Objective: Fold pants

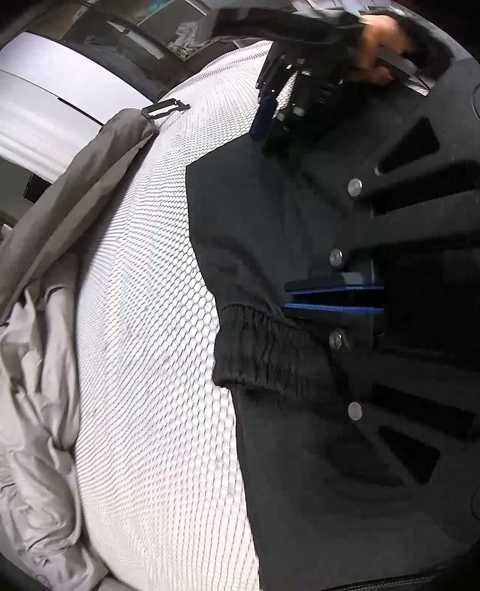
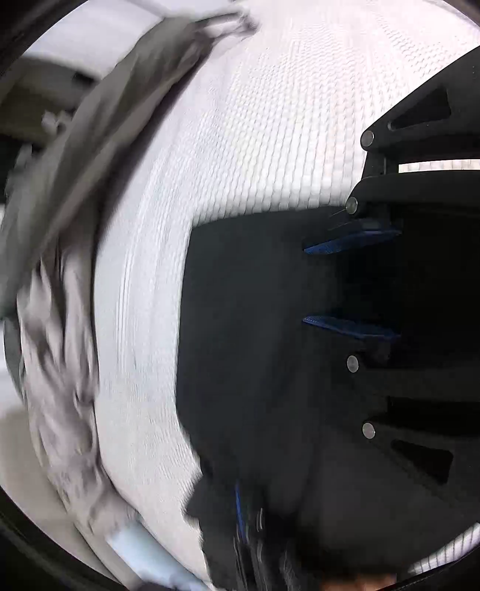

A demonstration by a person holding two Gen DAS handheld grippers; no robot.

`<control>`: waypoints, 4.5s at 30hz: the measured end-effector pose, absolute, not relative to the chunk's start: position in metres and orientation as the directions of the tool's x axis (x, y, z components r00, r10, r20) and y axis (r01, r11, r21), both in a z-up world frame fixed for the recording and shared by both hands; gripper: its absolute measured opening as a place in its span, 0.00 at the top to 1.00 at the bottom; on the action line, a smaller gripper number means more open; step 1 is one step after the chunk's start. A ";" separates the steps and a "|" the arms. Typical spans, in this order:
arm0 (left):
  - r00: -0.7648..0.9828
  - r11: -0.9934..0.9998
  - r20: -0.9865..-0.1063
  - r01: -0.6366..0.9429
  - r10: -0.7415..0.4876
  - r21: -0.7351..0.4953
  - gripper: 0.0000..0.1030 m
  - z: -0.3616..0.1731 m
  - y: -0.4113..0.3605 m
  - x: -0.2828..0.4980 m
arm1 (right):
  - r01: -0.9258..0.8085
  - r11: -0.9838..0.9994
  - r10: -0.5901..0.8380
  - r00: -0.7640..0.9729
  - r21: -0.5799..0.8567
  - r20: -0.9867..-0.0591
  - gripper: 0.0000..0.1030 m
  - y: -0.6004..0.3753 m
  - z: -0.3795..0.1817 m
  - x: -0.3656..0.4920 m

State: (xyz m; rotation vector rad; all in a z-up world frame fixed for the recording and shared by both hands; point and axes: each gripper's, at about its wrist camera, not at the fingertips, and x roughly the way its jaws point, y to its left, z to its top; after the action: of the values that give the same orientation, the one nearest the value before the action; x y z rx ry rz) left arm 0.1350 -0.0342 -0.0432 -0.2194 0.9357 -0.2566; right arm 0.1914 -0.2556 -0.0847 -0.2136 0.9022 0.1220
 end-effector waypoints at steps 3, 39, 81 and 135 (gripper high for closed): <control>0.621 0.963 -0.737 0.155 -0.267 -0.219 0.88 -0.019 -0.048 0.120 | -0.184 0.981 0.075 0.642 -0.058 -0.763 0.66 -0.265 -0.069 0.188; 0.625 0.987 -0.765 0.062 -0.156 -0.151 0.57 -0.038 -0.026 -0.007 | -0.181 0.915 0.401 0.515 0.361 -0.758 0.54 -0.381 -0.076 0.073; 0.699 0.653 -0.712 -0.569 0.064 -0.500 0.99 -0.065 0.246 -0.059 | -0.326 0.892 0.449 0.567 0.312 -0.691 0.41 -0.351 -0.083 0.034; 0.682 0.984 -0.719 0.011 -0.138 -0.178 0.27 -0.026 -0.025 0.018 | -0.326 0.790 0.609 0.523 0.520 -0.597 0.89 -0.377 -0.032 0.070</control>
State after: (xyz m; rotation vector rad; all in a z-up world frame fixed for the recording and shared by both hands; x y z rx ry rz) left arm 0.0184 -0.0251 -0.0256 -0.1649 0.8174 -0.0835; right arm 0.0697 -0.3771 -0.0323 0.3675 0.8512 0.5744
